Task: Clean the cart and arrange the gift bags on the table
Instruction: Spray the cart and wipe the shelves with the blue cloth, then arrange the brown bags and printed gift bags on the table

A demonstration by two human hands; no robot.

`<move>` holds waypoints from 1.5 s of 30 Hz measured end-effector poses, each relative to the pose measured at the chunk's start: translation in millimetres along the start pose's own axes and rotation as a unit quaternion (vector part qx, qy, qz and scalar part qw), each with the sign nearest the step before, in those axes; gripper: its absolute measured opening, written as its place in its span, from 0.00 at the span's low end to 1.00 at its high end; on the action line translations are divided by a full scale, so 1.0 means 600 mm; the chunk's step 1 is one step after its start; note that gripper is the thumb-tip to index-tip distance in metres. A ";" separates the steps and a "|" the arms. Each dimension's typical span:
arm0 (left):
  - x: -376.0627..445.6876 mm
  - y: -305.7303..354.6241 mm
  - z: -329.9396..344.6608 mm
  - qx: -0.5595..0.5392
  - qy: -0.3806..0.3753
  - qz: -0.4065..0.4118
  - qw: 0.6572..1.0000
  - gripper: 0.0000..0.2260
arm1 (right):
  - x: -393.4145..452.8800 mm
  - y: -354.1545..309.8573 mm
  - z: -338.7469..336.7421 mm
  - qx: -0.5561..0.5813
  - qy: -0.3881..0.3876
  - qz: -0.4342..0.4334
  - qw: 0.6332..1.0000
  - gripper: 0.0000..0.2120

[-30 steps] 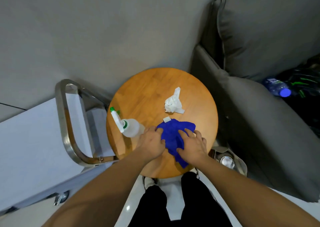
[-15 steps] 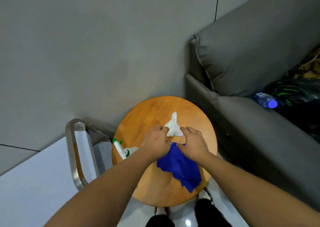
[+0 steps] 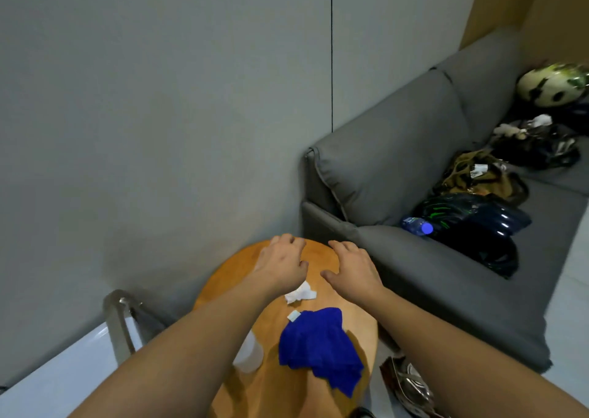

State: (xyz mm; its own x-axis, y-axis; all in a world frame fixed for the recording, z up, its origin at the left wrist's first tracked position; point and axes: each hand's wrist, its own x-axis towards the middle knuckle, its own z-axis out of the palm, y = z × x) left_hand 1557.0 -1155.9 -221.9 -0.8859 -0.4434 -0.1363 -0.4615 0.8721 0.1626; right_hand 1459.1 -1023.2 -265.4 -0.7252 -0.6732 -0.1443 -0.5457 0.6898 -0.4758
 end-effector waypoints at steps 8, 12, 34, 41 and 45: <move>-0.014 0.057 -0.042 -0.017 0.035 0.138 0.990 0.21 | -0.150 0.020 -0.091 -0.017 0.105 0.083 0.991 0.34; -0.028 0.156 -0.060 -0.025 0.035 0.254 0.966 0.20 | -0.264 0.073 -0.133 -0.031 0.154 0.160 0.975 0.35; -0.629 0.980 0.090 -0.018 -0.036 0.639 0.768 0.22 | -1.133 0.442 -0.245 0.026 0.366 0.514 0.776 0.34; -0.830 1.130 0.185 0.058 -0.070 0.743 0.663 0.20 | -1.363 0.506 -0.211 0.065 0.396 0.595 0.696 0.31; -0.872 1.194 0.243 0.100 -0.073 0.778 0.616 0.20 | -1.431 0.550 -0.177 0.092 0.405 0.643 0.644 0.33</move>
State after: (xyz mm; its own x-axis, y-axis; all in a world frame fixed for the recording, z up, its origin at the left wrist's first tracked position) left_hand 1696.8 -269.0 -176.5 -0.2295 0.9717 -0.0565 0.9686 0.2337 0.0846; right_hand 1857.1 -189.6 -206.3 -0.5495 0.8335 -0.0581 0.7290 0.4443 -0.5208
